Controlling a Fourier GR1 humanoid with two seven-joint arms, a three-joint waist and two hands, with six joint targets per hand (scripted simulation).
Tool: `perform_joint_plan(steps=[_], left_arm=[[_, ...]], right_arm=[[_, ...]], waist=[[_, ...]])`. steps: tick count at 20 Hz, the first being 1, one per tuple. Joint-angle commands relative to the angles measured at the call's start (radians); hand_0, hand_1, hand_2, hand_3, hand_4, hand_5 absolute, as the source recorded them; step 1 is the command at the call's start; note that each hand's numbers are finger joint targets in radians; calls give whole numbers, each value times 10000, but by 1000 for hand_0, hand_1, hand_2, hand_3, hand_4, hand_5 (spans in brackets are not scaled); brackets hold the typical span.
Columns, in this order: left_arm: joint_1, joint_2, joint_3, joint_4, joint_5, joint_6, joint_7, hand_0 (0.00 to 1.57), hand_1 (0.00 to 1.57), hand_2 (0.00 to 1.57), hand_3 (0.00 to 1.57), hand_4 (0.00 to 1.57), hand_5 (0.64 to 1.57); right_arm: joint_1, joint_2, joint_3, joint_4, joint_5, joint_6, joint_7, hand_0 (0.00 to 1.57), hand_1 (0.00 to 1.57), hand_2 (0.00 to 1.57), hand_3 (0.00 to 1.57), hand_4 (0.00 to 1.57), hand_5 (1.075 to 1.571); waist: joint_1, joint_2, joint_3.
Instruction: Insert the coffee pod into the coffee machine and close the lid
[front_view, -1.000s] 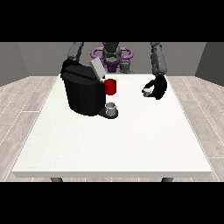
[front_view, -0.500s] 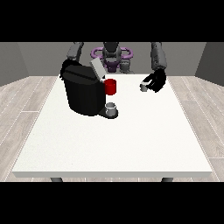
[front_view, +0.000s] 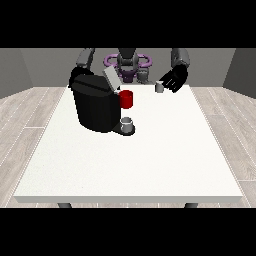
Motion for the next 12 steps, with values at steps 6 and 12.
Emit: perform_joint_plan(steps=[6,12], left_arm=[[-1628,161,582,52,70,-325,1020,1272,1272,1342,1293,548,1571],[-2693,411,939,313,25,-313,1995,1248,1248,1292,1237,515,1571]], right_arm=[[-562,-88,243,-318,-117,479,-46,0,0,0,0,476,1571],[-240,381,946,-822,28,302,-58,0,0,0,0,521,1571]], waist=[[-904,631,-2],[-1643,547,1]])
